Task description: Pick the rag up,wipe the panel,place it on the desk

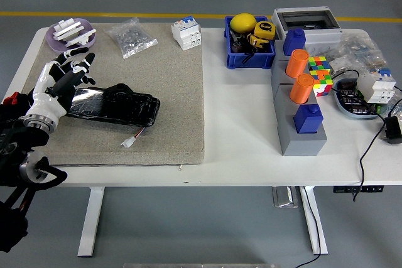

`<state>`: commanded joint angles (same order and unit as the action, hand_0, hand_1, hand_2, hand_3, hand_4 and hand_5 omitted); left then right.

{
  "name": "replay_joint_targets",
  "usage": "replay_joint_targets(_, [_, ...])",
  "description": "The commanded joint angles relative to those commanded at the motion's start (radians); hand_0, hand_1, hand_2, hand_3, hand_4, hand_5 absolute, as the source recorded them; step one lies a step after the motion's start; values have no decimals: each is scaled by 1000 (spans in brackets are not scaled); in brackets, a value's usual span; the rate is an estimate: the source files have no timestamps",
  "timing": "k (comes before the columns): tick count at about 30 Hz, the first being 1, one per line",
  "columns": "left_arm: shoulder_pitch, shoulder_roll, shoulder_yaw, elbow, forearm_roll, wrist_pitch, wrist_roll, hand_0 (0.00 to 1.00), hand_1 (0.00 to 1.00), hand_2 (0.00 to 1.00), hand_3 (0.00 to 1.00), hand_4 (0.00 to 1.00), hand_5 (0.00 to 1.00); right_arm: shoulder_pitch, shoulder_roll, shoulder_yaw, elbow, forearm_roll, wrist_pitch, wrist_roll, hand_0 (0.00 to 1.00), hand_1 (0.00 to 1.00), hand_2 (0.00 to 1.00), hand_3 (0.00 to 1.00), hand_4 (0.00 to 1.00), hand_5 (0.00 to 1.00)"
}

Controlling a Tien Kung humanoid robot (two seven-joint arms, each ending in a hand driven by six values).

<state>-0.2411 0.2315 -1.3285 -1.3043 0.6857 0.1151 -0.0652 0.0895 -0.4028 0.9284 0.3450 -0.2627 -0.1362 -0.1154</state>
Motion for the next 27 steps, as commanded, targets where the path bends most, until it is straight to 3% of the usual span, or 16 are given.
replay_joint_targets(5, [-3, -1, -3, 4, -35, -10, -5, 251, 160, 233, 529, 769, 155, 3, 0, -2, 1, 2, 0, 3, 737, 618, 596, 555, 899, 422])
replay_joint_targets(27, [-24, 10, -39, 16, -19, -18, -24, 259, 170, 256, 550, 792, 164, -4, -7, -71, -7, 52, 29, -4, 737, 618, 599, 555, 899, 422])
